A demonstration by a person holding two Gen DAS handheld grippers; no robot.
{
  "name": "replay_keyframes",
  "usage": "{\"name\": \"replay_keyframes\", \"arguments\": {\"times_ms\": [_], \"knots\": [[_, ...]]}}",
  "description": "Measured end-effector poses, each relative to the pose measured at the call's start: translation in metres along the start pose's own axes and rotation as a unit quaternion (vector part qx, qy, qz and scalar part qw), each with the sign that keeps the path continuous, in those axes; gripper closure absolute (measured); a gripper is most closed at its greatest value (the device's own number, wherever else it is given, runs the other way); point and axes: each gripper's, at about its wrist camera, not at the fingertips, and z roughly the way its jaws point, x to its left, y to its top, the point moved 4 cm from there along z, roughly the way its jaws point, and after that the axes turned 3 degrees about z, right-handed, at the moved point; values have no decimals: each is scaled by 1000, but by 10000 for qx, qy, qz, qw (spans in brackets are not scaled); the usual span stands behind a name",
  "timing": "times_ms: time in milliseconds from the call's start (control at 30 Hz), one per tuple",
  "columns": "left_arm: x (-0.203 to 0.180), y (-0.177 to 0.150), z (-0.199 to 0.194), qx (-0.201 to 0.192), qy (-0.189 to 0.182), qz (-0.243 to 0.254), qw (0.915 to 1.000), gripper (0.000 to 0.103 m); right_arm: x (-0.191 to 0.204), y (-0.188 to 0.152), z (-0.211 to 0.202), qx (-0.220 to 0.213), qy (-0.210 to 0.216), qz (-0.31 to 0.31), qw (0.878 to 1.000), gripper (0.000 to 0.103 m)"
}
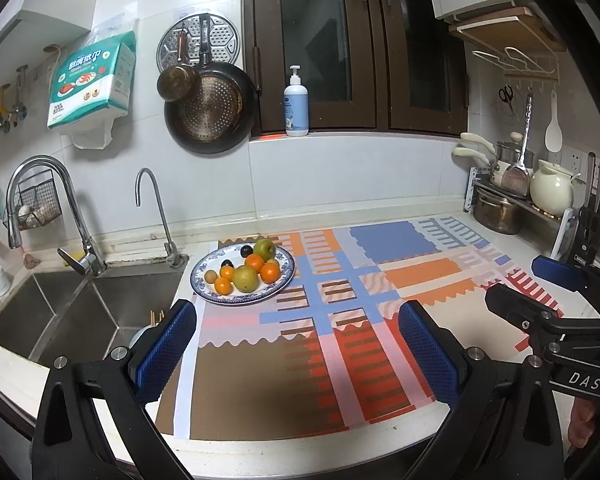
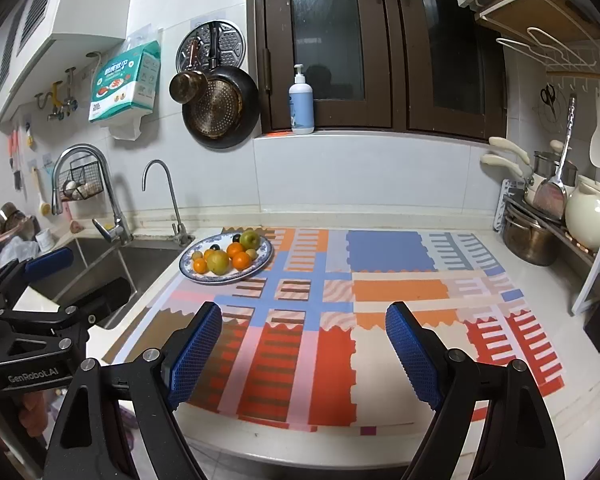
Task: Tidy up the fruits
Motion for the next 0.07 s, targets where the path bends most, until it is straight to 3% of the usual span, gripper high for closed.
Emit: {"name": "replay_keyframes", "arguments": {"times_ms": [67], "knots": [[0,1,3,16,11,5,10000,0,-1,0,2,15,-23,5,10000,18]]}}
